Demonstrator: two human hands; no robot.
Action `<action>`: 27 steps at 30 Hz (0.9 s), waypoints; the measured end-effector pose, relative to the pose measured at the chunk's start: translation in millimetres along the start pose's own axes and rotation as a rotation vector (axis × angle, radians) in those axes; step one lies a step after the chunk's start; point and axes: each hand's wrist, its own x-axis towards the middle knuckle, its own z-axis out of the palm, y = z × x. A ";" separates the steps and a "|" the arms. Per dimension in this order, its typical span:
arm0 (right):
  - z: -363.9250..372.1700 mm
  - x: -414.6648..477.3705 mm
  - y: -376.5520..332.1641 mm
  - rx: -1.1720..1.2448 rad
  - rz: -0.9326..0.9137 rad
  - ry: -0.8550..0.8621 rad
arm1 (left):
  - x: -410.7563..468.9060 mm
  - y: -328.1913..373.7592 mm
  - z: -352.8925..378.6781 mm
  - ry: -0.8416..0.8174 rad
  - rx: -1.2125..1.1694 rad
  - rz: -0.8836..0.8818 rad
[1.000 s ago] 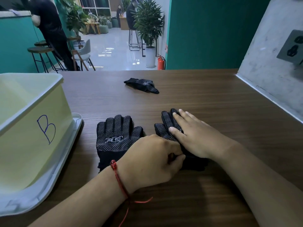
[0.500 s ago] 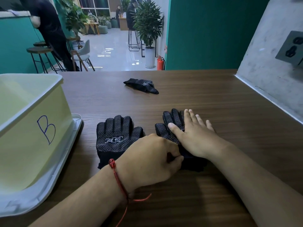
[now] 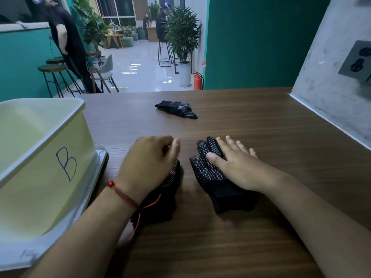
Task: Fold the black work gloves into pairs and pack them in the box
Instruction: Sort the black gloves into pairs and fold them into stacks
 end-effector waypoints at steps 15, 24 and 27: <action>-14.2 180.1 -116.1 -0.339 -0.192 0.011 | 15.7 -66.2 -0.2 0.201 -0.076 -0.273; -12.7 213.7 -112.1 -0.035 -0.197 0.177 | 16.2 -72.7 1.9 0.218 -0.106 -0.341; -13.5 201.5 -110.7 -0.189 -0.239 0.267 | 16.0 -74.2 0.3 0.244 -0.105 -0.360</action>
